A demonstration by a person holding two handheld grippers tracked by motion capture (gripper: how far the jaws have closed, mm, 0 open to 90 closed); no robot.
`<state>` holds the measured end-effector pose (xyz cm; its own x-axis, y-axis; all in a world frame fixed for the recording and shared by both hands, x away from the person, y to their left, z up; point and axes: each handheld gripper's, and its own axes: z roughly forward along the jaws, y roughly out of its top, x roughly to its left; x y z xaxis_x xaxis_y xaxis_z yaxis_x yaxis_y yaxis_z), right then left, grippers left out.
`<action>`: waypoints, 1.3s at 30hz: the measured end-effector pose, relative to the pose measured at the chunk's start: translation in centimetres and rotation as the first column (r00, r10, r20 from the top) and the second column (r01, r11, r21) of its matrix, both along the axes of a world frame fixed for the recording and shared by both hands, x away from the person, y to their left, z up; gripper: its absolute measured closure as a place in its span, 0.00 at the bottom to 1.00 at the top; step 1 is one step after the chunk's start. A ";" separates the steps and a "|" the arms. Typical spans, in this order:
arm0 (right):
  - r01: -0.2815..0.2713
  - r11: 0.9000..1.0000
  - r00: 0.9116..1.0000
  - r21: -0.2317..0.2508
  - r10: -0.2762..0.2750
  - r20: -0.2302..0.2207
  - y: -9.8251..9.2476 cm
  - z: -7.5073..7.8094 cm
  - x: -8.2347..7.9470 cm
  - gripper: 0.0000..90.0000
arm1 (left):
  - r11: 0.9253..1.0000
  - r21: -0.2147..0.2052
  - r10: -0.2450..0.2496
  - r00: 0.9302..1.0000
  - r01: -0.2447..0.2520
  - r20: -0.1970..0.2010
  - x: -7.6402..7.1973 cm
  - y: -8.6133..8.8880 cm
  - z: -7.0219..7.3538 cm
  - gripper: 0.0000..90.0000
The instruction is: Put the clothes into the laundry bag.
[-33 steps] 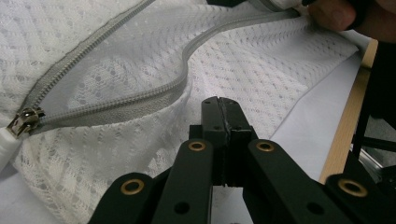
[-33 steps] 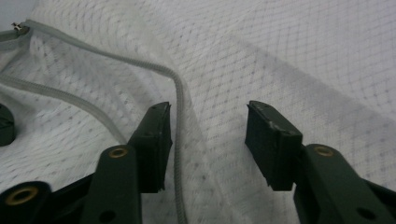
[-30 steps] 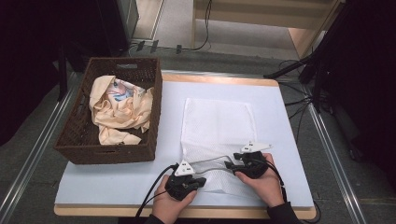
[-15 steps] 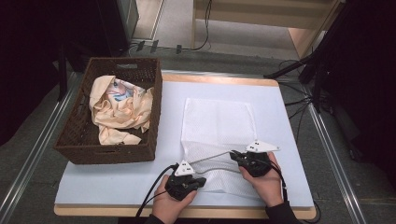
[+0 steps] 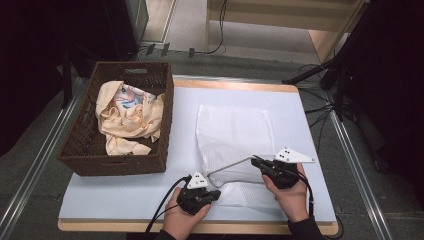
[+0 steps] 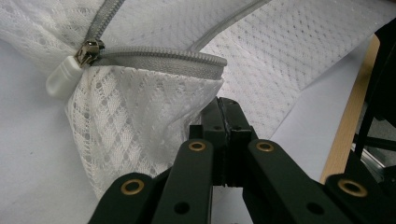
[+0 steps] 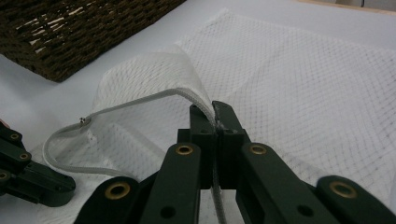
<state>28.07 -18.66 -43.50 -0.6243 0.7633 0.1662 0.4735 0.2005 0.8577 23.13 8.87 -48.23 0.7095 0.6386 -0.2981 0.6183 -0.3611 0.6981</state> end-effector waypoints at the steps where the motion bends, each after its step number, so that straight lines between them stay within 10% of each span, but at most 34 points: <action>1: -0.001 1.000 1.000 -0.001 0.001 -0.003 0.0 -0.1 0.0 0.98 | 1.000 0.000 0.000 1.000 0.000 0.000 0.0 0.0 0.0 1.00; 5: 0.001 1.000 1.000 -0.002 -0.001 -0.017 0.0 -0.5 0.1 0.98 | 0.999 -0.039 -0.016 0.999 0.015 -0.038 0.2 0.3 0.1 0.91; 13: 0.008 1.000 0.999 0.004 -0.008 -0.034 -0.3 -1.1 0.5 0.98 | 0.993 -0.074 -0.090 0.996 0.091 0.023 -0.6 0.4 1.5 0.57; 23: 0.009 1.000 0.999 0.012 -0.008 -0.053 -0.6 -1.5 0.7 0.98 | 0.991 -0.131 -0.018 0.994 0.033 0.111 0.0 2.3 5.6 0.14; 39: 0.002 1.000 0.998 0.003 -0.002 -0.060 -0.4 -1.8 0.7 0.98 | 0.991 -0.119 0.081 0.981 -0.060 0.176 3.7 3.8 9.7 0.01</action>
<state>28.80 -19.09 -45.29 -0.6118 0.7639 0.2056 0.5246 0.1972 0.8282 26.81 12.70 -38.53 0.7127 0.6583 -0.2424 0.4997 -0.2338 0.8341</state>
